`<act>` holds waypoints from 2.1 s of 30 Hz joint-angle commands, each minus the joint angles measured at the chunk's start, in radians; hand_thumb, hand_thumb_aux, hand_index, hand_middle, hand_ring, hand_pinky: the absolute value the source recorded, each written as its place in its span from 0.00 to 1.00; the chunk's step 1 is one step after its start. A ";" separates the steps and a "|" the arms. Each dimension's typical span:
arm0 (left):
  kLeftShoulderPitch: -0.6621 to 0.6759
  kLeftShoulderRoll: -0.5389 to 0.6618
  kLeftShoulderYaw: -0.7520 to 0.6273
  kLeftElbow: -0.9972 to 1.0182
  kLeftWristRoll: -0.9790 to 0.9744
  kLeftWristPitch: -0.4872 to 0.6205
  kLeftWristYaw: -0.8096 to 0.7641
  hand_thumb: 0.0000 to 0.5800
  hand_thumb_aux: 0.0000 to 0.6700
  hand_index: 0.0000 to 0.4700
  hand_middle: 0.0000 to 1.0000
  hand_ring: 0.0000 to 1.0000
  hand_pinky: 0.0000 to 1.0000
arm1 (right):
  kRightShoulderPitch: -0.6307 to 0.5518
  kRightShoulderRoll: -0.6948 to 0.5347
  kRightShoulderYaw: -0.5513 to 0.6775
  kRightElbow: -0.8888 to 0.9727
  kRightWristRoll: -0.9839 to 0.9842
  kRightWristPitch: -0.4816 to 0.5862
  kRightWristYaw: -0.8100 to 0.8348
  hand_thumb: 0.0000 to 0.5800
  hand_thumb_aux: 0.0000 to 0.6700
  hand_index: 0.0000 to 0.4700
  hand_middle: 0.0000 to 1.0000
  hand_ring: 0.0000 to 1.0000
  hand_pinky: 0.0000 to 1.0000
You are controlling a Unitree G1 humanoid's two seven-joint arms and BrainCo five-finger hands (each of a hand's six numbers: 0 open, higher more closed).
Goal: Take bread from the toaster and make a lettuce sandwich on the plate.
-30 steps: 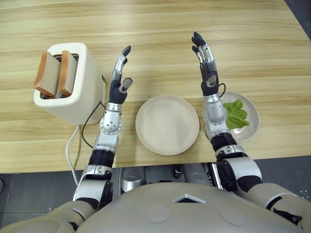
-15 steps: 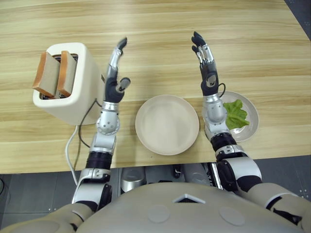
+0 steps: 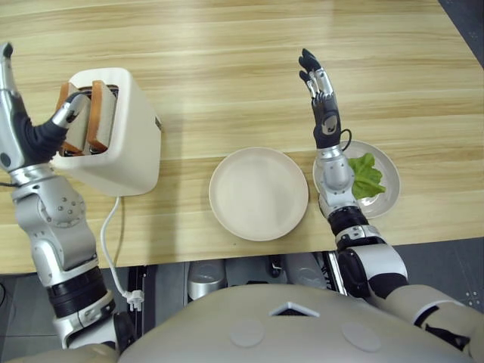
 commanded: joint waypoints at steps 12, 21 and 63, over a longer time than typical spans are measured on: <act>0.020 0.043 -0.065 0.124 -0.104 0.092 -0.019 0.00 0.00 0.00 0.00 0.00 0.00 | -0.014 -0.004 0.006 0.029 -0.010 0.000 0.001 0.00 0.00 0.00 0.00 0.00 0.00; 0.009 0.066 -0.084 0.198 -0.134 0.120 0.000 0.00 0.00 0.00 0.00 0.00 0.00 | -0.007 -0.011 0.004 0.023 -0.010 -0.003 -0.001 0.00 0.00 0.00 0.00 0.00 0.00; 0.000 0.102 -0.131 0.064 -0.161 0.091 0.132 1.00 1.00 0.98 1.00 1.00 1.00 | -0.002 -0.037 0.001 0.016 -0.077 -0.028 -0.057 0.00 0.00 0.00 0.00 0.00 0.00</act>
